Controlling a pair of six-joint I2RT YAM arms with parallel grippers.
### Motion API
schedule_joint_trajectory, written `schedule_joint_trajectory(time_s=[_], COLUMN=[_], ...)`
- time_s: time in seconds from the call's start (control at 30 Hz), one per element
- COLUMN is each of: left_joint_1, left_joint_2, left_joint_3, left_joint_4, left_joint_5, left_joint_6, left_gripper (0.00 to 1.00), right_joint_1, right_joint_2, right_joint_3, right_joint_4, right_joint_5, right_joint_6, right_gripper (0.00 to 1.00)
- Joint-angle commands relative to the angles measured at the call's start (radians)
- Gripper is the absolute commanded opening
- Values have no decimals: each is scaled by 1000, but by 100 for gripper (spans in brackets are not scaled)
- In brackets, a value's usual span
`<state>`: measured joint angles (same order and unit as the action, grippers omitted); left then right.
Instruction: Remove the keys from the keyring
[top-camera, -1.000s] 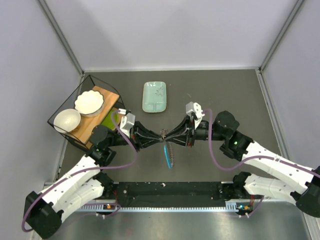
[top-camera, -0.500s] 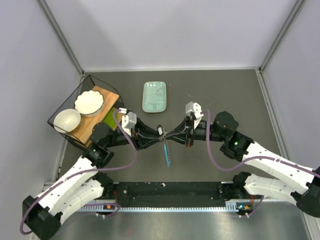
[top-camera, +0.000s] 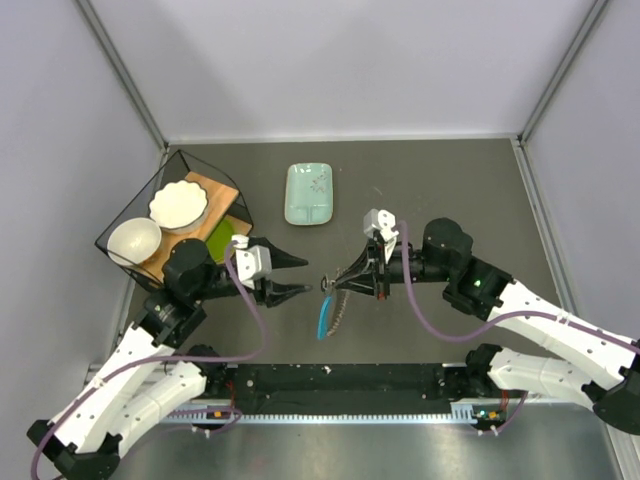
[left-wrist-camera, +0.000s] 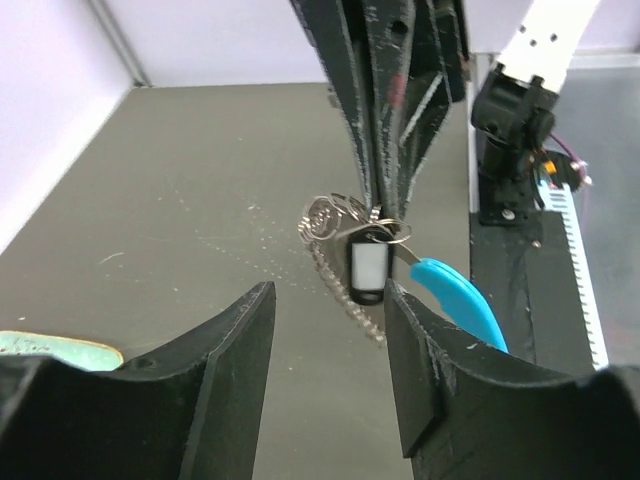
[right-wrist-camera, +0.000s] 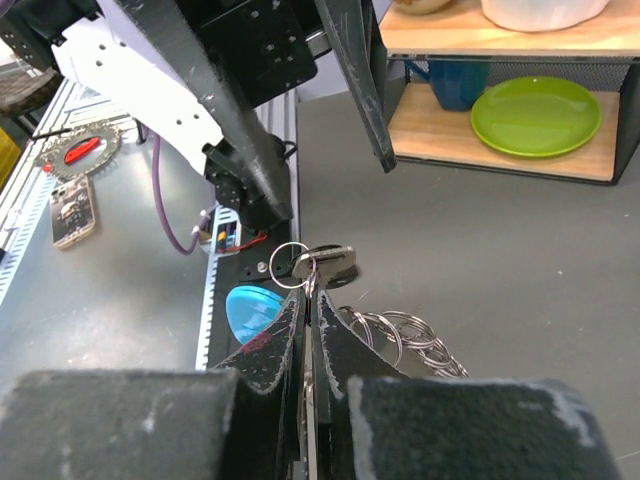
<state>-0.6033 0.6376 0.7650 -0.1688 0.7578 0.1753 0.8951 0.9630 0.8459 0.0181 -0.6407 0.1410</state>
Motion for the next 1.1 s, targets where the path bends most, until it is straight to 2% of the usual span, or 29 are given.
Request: schedule_joint_trajectory(time_s=[0.0,0.23,0.63,0.9,1.0,1.07], left_joint_1=[-4,-10,-24,-35,-38,-41], left_joint_2=[33,83,122,132,140,149], left_joint_3=[36,-7,-58,-59,-64,-63], left_joint_4=[-80,12,221,236,236,223], left_joint_5=[139,193,216,184,153,159], left_joint_6=[96,7,-140,-152,-148,-139], left_gripper=[58,67,70,69,65,58], right_joint_1=[11,11,10,11,11,11], right_joint_2=[-12,-17,2,16,16,14], right_joint_3=[59,52,47,55,55,56], right_joint_4=[19,62,95,98,102,102], right_joint_5=[-25,-73,-51,-37,-24,-8], right_joint_6=[-1,11,48,49,52,60], right_gripper=[0,0,0,0,0,0])
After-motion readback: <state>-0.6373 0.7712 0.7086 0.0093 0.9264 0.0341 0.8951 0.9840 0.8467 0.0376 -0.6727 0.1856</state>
